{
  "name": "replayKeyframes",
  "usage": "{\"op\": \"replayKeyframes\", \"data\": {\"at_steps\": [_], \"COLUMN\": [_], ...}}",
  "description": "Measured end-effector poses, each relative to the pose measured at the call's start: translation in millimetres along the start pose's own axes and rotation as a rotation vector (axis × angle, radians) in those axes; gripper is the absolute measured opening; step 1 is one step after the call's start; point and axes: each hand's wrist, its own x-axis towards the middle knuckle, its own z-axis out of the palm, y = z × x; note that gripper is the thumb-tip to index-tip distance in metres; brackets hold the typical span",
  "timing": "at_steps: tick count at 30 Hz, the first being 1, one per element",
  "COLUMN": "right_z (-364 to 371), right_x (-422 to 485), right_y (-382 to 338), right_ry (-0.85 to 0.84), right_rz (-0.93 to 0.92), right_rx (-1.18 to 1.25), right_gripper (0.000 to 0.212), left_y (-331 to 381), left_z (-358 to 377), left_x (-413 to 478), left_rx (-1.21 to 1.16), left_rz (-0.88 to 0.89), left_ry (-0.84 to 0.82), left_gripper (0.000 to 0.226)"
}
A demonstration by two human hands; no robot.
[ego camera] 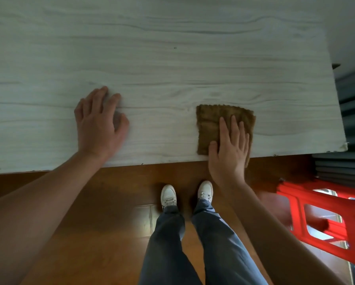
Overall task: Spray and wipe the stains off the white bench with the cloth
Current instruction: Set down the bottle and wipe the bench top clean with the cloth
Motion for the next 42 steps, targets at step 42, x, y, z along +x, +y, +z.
{"op": "replayKeyframes", "data": {"at_steps": [42], "right_z": [-96.3], "right_x": [111.1], "right_y": [285.3], "right_ry": [0.028], "right_rz": [-0.212], "right_rx": [-0.043], "right_gripper": [0.063], "left_y": [355.3], "left_z": [111.4], "left_x": [54.4], "left_rx": [0.052], "left_rz": [0.141], "left_ry": [-0.128], "left_gripper": [0.056]}}
